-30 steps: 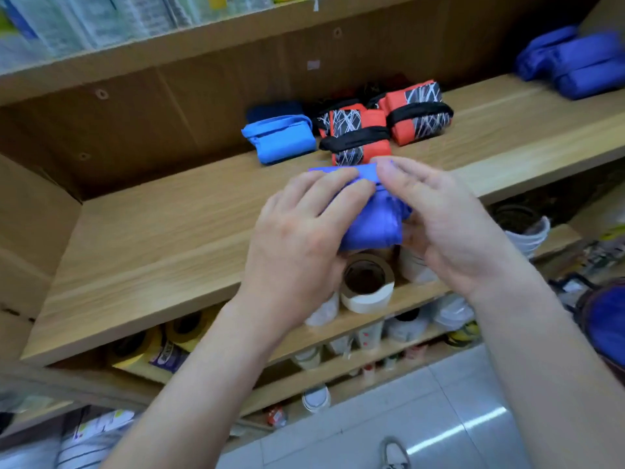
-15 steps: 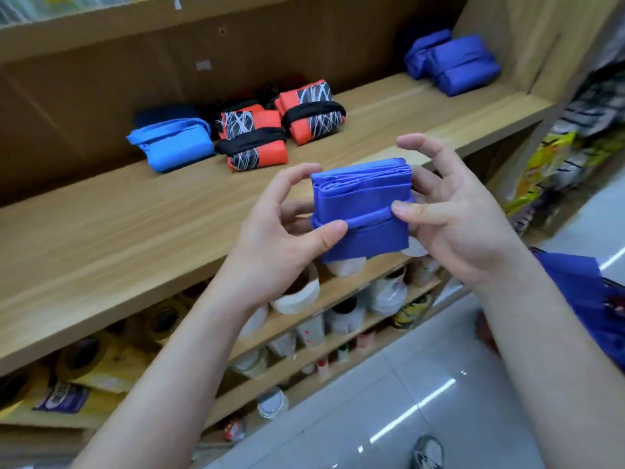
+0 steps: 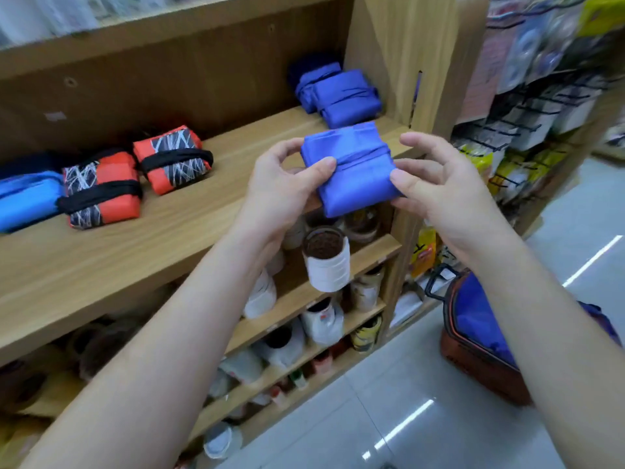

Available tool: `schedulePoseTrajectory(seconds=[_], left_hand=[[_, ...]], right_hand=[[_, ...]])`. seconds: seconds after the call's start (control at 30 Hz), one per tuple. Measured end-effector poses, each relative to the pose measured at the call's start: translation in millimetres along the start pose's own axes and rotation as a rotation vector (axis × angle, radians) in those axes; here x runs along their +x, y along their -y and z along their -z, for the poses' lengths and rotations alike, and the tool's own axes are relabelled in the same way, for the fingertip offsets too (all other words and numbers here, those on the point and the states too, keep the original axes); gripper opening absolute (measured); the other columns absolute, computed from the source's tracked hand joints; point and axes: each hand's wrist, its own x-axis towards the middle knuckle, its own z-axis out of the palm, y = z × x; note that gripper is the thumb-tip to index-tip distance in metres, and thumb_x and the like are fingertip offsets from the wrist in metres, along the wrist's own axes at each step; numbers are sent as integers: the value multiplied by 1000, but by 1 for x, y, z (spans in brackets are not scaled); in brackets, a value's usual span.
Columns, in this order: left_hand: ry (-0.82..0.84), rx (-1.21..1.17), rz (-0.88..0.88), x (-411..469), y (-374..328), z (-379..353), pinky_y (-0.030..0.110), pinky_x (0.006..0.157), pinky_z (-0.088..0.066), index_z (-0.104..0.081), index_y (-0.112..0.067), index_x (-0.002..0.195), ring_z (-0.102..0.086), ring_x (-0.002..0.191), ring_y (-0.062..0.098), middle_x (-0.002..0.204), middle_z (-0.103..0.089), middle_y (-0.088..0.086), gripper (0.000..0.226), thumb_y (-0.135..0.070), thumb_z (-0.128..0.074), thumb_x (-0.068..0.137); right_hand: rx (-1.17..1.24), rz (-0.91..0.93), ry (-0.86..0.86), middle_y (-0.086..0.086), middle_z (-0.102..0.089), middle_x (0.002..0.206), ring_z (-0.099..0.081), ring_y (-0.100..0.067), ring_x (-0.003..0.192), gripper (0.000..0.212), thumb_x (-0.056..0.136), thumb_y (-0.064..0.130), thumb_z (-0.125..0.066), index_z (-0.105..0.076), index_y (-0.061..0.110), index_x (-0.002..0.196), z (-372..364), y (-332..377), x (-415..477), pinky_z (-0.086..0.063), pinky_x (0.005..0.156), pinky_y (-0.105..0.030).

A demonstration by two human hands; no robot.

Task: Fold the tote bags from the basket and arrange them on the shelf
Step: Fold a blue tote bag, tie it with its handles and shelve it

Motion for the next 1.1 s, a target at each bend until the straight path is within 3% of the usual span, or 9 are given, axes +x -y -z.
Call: schedulePoseTrajectory(seconds=[0.2,0.3,0.37,0.5,0.63,0.73,0.9,1.0,1.1], left_hand=[[-36,119,-1,71,2,-36,25,55,-54,-51,-6,123,-72,69,17,90,-72,10,48,-6,-76,82],[-42,126,20,102,9,-45,25,56,-54,-53,-7,120,-72,70,17,104,-71,14,49,-12,-79,80],[-52,280,-1,119,13,-51,25,56,-52,-56,-10,120,-68,68,15,104,-70,10,54,-28,-83,76],[-36,659,-126,138,18,-60,25,68,-44,-60,-18,110,-54,66,6,78,-59,-9,46,-47,-76,79],[-47,761,-192,148,18,-58,31,71,-46,-58,-20,118,-55,68,9,75,-56,-9,48,-49,-72,82],[18,628,-74,152,11,-50,38,68,-56,-57,-19,122,-66,71,21,85,-64,0,54,-47,-76,80],[36,563,-29,151,7,-46,37,62,-59,-57,-14,114,-65,64,19,85,-66,1,55,-38,-85,73],[3,588,-95,151,12,-48,38,57,-60,-58,-16,113,-65,56,17,86,-67,3,56,-43,-84,72],[14,664,-147,148,11,-46,40,72,-58,-54,-20,122,-67,71,17,85,-65,-3,60,-51,-77,76]], right_hand=[[-136,-45,-112,5,-61,90,-64,-11,86,29,97,7,-54,-58,19,123,38,-18,39,-55,73,-28],[-177,-46,-129,1,-59,99,-62,-17,92,33,97,7,-55,-56,24,125,44,-29,54,-56,74,-32],[-236,-17,-145,2,-58,100,-60,-13,86,39,95,11,-57,-53,27,131,44,-36,68,-55,77,-33],[-508,116,-197,2,-57,95,-52,-1,72,48,92,28,-62,-52,30,138,43,-47,96,-42,81,-21],[-724,179,-244,-1,-48,102,-55,-13,88,47,94,35,-60,-53,30,140,42,-55,105,-43,89,-27],[-849,228,-244,0,-43,102,-53,-21,100,48,95,37,-57,-50,29,142,41,-59,113,-43,89,-32],[-740,234,-391,0,-48,93,-55,-14,78,38,93,27,-62,-61,30,130,40,-61,118,-51,80,-35],[-634,261,-432,-3,-56,91,-55,-8,69,33,92,20,-62,-63,28,124,40,-65,112,-49,69,-18],[-521,231,-437,-4,-59,92,-60,-14,72,33,94,15,-58,-62,33,121,51,-69,95,-50,68,-19]])
